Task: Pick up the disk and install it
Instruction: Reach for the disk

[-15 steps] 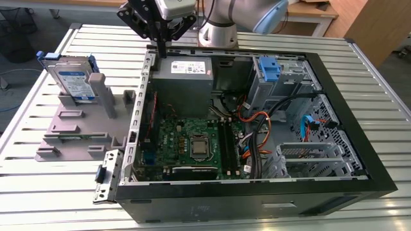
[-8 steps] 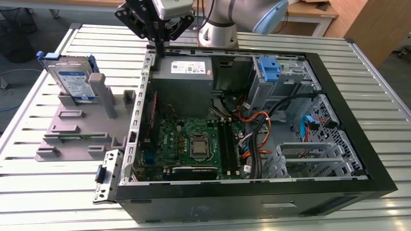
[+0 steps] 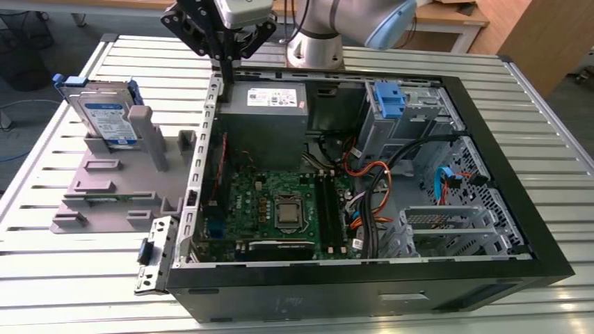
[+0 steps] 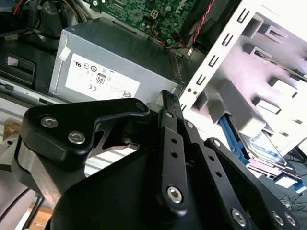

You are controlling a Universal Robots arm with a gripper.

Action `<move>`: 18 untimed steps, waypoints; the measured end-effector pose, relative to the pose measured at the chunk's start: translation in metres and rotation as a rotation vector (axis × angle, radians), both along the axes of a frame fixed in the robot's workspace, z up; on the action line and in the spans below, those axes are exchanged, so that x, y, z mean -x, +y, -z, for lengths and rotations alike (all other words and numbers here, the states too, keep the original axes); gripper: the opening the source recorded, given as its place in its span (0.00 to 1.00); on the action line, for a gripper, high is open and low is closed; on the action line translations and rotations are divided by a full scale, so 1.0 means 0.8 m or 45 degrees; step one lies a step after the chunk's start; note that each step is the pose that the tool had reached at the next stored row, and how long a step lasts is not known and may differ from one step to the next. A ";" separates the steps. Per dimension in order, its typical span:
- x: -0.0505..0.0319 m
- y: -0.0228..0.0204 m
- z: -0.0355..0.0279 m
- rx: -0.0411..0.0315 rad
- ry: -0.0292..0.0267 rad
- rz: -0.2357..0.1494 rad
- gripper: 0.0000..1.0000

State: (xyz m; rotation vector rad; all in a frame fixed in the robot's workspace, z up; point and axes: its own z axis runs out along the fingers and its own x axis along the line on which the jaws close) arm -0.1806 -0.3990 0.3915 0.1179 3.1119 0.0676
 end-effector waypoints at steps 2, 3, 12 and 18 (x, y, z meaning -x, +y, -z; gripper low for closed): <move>0.003 0.0000 0.0002 -0.0001 -0.0001 0.000 0.11; 0.004 0.0000 0.0002 -0.0001 0.0000 0.000 0.11; 0.016 0.0000 0.0009 -0.0001 -0.0001 0.000 0.11; 0.024 0.0000 0.0014 -0.0001 -0.0001 0.000 0.11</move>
